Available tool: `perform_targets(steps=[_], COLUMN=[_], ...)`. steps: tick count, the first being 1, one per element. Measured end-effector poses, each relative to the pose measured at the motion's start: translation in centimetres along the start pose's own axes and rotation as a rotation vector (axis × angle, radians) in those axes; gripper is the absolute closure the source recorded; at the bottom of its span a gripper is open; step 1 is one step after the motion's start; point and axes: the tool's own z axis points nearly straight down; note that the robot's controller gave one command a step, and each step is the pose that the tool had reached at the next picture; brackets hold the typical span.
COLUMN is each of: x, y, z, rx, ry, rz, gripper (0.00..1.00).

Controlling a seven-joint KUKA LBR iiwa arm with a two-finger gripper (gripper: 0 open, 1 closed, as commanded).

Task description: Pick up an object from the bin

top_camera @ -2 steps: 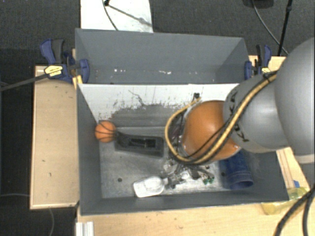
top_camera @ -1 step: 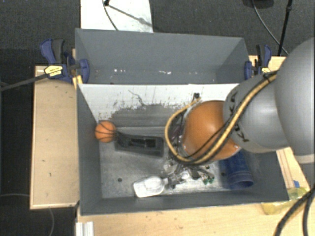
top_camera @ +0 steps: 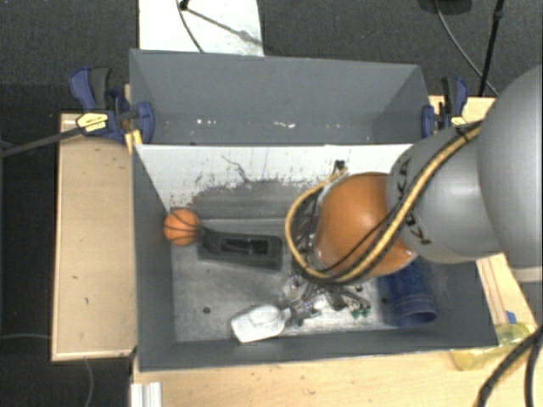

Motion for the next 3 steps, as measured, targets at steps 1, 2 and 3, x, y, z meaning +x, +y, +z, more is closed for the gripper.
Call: perform_targets(steps=[1,2,3], x=[0.4,0.4,0.2], y=[0.1,0.1,0.1], z=[-1.8,-3.8,-6.0], rx=[-0.003,-0.004,-0.003], ry=[0.016,0.020,0.015], rz=[0.001,0.003,0.005], gripper=[1.00,1.00,1.00])
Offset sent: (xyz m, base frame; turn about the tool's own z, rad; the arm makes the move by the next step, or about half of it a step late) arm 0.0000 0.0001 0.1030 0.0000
